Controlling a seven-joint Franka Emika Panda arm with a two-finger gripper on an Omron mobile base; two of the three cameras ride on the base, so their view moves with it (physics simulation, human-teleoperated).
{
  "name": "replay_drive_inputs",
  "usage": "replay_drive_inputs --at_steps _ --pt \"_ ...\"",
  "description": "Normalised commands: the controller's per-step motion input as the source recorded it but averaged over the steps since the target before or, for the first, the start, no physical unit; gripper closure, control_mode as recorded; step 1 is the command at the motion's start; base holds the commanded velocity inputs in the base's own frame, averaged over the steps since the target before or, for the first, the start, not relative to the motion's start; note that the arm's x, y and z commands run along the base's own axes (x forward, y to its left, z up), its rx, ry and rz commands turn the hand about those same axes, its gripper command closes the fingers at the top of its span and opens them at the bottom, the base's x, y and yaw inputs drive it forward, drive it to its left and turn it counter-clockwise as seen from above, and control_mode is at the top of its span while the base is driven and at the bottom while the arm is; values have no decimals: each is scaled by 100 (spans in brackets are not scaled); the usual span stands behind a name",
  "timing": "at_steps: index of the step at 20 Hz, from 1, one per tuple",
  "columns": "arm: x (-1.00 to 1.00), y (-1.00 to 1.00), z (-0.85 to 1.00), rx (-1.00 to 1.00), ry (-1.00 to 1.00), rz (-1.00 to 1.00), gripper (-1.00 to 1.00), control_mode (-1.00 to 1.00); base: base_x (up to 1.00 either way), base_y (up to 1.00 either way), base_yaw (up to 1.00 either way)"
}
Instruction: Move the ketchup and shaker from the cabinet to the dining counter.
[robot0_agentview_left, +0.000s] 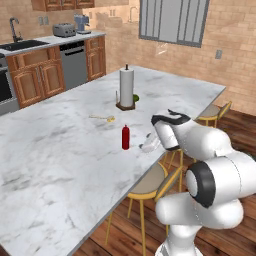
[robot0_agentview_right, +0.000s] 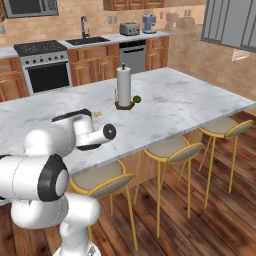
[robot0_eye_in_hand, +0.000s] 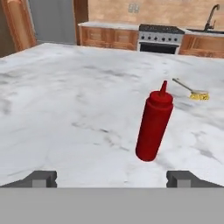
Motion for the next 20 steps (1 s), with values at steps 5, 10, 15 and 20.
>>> replay_drive_inputs --at_steps 5,10,15,20 --pt "-47 -24 54 1 31 -18 -100 -100 0 0 0" --pt "-47 -29 63 4 29 -18 -100 -100 0 0 0" --pt "-57 -26 52 2 18 -17 -100 -100 0 0 0" --pt "-65 -8 38 0 5 -22 -100 -100 0 0 0"
